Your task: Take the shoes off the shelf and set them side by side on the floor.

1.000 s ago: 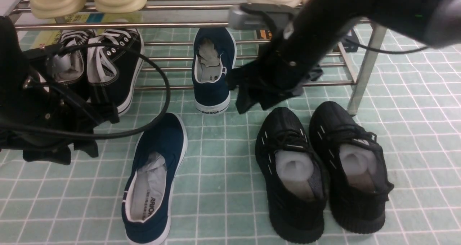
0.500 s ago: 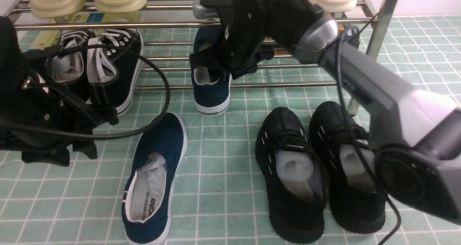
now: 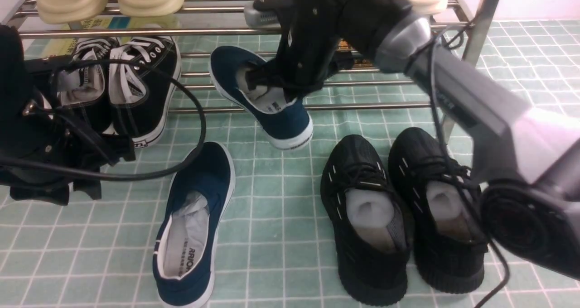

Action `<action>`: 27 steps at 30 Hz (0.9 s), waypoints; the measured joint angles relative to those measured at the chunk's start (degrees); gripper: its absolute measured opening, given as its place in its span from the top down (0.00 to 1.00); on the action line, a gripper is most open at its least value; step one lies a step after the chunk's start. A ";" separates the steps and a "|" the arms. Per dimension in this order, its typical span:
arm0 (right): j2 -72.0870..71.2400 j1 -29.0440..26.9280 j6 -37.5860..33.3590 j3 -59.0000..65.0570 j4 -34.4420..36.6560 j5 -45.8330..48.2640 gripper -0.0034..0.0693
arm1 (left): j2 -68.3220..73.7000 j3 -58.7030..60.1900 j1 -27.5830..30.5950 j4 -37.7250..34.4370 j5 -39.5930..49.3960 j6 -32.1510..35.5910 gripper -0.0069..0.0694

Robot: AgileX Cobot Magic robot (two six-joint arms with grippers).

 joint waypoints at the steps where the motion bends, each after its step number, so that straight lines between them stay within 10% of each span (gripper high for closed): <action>1: -1.01 0.20 -0.64 0.24 0.72 -0.05 0.91 | 0.00 0.00 0.00 0.31 0.00 0.00 0.52; 16: -18.30 13.42 6.70 26.54 -6.63 -0.04 0.91 | 0.00 0.00 0.00 7.85 1.20 -2.83 0.53; 27: -26.67 15.47 26.95 47.59 -14.29 -0.10 0.91 | -1.45 0.00 0.00 11.13 1.67 -4.23 0.88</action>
